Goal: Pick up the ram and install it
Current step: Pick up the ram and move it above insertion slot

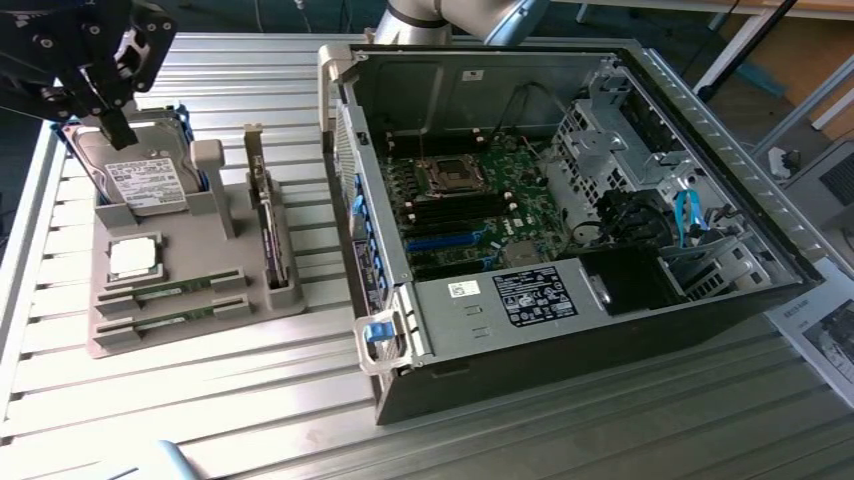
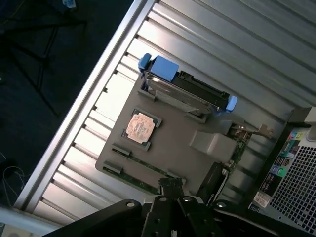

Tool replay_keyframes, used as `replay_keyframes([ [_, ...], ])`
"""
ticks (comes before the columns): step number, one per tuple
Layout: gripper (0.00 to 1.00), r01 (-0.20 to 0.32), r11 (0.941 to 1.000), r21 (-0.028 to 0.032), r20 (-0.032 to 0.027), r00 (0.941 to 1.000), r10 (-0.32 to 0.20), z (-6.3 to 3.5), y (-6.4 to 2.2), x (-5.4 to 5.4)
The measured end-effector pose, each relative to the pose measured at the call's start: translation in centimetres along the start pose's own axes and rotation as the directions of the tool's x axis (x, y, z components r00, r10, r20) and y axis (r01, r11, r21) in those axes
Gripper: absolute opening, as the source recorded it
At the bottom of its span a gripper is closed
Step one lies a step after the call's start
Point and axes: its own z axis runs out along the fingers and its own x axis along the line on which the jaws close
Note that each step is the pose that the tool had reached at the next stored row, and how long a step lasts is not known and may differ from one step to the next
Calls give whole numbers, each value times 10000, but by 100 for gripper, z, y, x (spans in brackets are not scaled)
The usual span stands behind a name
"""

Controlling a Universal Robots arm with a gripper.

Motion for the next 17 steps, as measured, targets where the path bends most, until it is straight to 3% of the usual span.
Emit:
replay_keyframes([
  [6, 10, 1393, 9902, -38, -59, 9902, -1393, 0, 0, 0],
  [9, 10, 2021, 9793, -59, -84, 9793, -2021, 0, 0, 0],
  [15, 10, 3004, 9538, -94, -122, 9537, -3005, 0, 0, 0],
  [17, 10, 3541, 9351, -116, -141, 9351, -3542, 0, 0, 0],
])
